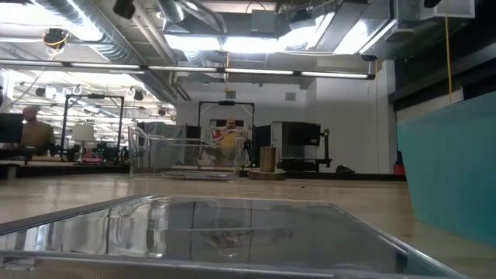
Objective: Pick & place jewel cases by type
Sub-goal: Put the left black cd case into the transparent bin
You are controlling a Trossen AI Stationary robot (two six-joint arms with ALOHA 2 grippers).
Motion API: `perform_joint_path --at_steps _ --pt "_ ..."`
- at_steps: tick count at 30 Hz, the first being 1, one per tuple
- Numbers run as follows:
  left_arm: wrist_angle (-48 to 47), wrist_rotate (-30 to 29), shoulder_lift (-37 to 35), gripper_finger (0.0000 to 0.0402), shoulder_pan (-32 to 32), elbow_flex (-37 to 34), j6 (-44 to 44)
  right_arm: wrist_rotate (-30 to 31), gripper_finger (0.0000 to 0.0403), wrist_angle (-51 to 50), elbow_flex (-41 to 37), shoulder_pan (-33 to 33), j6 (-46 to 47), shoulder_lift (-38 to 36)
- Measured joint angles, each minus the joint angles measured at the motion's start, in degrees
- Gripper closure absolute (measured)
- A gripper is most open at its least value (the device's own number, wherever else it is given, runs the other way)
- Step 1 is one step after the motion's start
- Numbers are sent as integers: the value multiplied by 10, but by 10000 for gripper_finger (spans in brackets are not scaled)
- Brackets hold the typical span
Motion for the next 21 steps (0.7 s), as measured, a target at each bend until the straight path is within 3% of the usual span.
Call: perform_joint_path --at_steps 10,21 --pt "1 174 86 386 154 0 114 -15 391 0 0 0 17 0" --pt "1 194 189 386 228 0 224 -15 391 0 0 0 17 0"
